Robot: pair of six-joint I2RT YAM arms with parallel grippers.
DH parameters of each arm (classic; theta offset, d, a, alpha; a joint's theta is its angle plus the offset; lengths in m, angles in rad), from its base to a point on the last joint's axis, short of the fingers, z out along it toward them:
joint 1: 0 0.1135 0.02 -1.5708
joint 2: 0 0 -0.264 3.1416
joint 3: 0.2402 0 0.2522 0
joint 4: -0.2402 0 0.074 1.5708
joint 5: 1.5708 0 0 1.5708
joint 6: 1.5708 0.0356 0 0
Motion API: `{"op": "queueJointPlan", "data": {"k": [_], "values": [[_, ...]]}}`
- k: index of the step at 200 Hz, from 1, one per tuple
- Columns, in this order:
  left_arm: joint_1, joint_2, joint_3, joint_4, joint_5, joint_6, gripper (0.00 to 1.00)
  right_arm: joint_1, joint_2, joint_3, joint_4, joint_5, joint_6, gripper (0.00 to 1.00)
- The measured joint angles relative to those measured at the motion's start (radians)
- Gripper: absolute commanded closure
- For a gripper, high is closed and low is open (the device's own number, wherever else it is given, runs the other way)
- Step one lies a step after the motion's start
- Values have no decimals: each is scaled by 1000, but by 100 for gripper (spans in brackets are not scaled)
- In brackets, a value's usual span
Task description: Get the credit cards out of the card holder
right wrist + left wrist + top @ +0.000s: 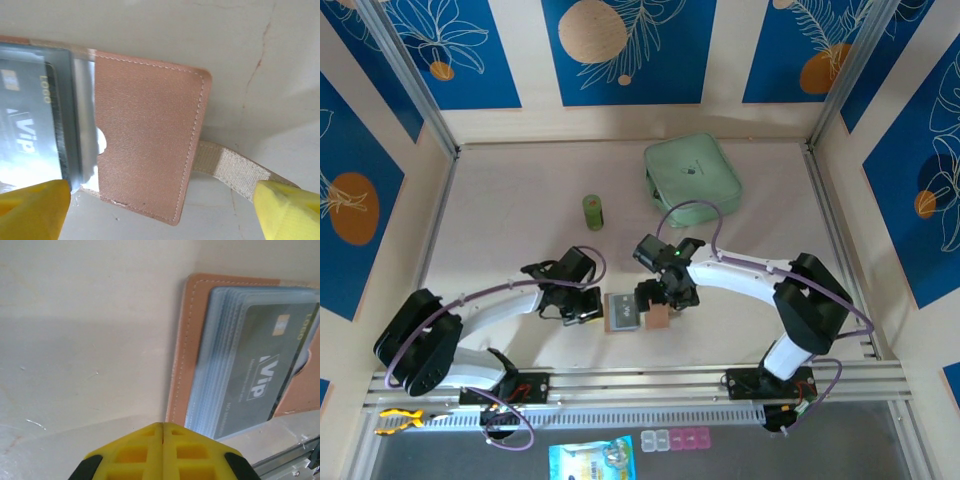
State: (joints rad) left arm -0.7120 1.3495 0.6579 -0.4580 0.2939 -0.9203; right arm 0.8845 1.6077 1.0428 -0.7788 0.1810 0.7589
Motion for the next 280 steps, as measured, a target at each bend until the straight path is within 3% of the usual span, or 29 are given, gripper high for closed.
{"op": "queueJointPlan", "data": {"k": [74, 145, 189, 280], "values": [[0, -18, 18, 2, -7, 4, 100, -30, -80, -10, 31, -100, 7, 19], [-39, 19, 61, 81, 24, -17, 100, -89, -132, -122, 237, -301, 46, 50], [-77, 87, 63, 115, 38, -25, 100, -94, -109, -140, 340, -372, 67, 63], [-79, 100, 61, 164, 38, -25, 100, -93, -18, -142, 428, -422, 72, 70]]}}
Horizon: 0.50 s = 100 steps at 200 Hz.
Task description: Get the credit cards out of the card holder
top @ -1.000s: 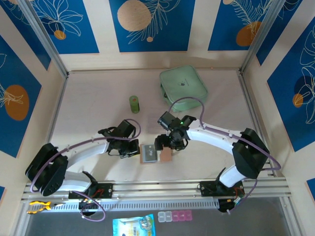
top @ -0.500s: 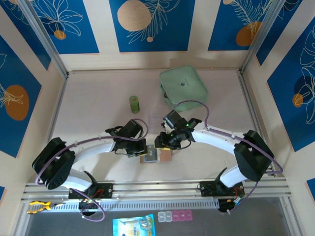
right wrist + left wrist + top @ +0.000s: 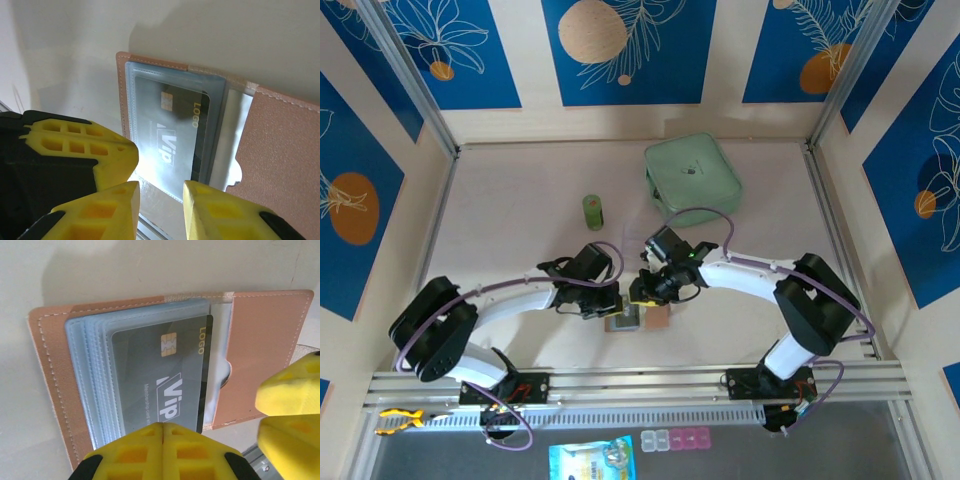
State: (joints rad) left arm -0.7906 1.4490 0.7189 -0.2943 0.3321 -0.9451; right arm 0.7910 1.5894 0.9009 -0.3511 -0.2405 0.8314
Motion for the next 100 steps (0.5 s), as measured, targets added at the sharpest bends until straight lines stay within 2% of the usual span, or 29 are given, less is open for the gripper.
{"op": "queueJointPlan", "data": {"k": [100], "values": [[0, 33, 0, -13, -19, 5, 100, 14, 69, 0, 52, -27, 0, 75]]}}
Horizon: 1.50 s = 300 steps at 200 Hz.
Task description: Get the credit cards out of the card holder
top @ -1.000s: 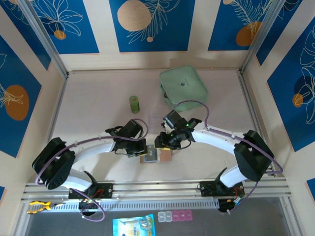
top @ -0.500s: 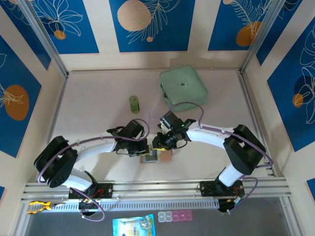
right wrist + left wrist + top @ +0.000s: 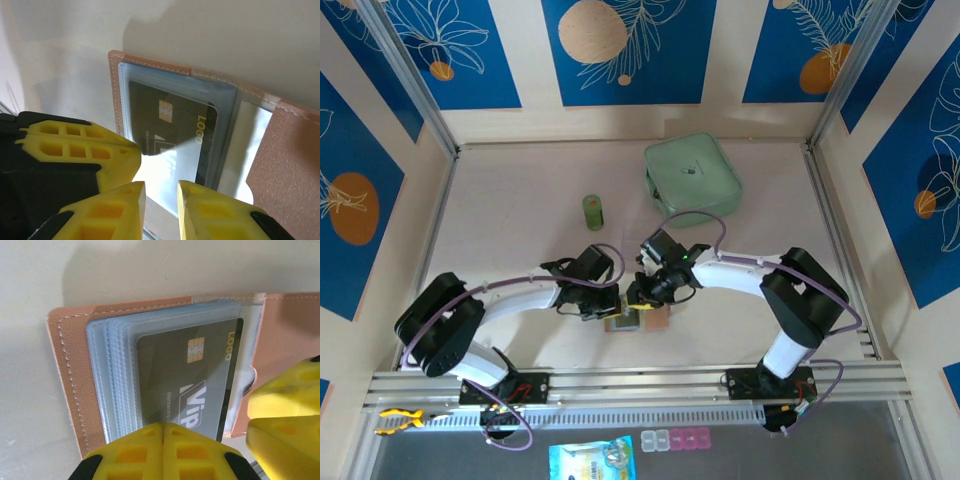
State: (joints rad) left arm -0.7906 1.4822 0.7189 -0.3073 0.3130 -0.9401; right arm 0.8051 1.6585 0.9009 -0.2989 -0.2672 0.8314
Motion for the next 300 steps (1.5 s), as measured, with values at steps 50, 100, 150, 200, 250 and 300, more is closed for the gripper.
{"op": "queueJointPlan", "data": {"k": [50, 100, 150, 200, 250, 300], "values": [[0, 0, -3, 0, -1, 0, 100, 7, 32, 0, -1, 5, 0, 73], [0, -3, -9, 2, -4, -1, 100, 14, 36, 0, -5, 25, -3, 73], [0, -26, -12, -13, -30, 0, 100, 18, 40, 0, -5, 31, -4, 73], [0, -11, -14, -6, -29, -1, 100, 18, 40, 0, -7, 34, -4, 73], [0, -15, -27, 18, -27, -1, 100, 21, 40, 0, -17, 56, -4, 73], [0, -21, -32, 24, -27, -1, 100, 22, 27, 0, -55, 93, -12, 73]]}}
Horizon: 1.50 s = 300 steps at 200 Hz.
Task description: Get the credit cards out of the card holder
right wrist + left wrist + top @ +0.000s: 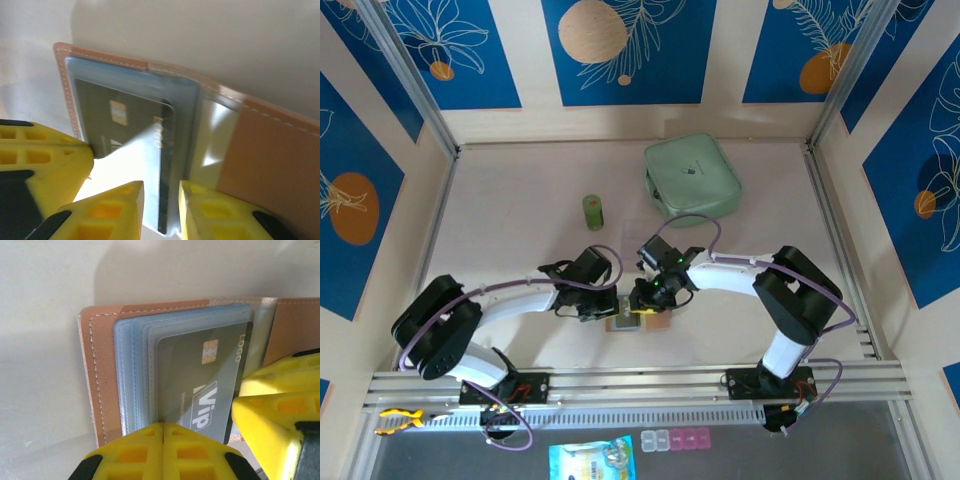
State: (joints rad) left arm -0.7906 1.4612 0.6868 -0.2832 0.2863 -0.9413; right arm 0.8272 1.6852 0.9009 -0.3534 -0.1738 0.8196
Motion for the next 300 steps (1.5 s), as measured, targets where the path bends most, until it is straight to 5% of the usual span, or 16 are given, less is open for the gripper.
{"op": "queueJointPlan", "data": {"k": [127, 300], "values": [[0, -21, 17, -90, -52, 16, 100, 1, -48, -32, 10, 8, 1, 69], [0, 13, -2, -31, -32, 15, 100, 1, -21, -45, 75, -27, 12, 74]]}}
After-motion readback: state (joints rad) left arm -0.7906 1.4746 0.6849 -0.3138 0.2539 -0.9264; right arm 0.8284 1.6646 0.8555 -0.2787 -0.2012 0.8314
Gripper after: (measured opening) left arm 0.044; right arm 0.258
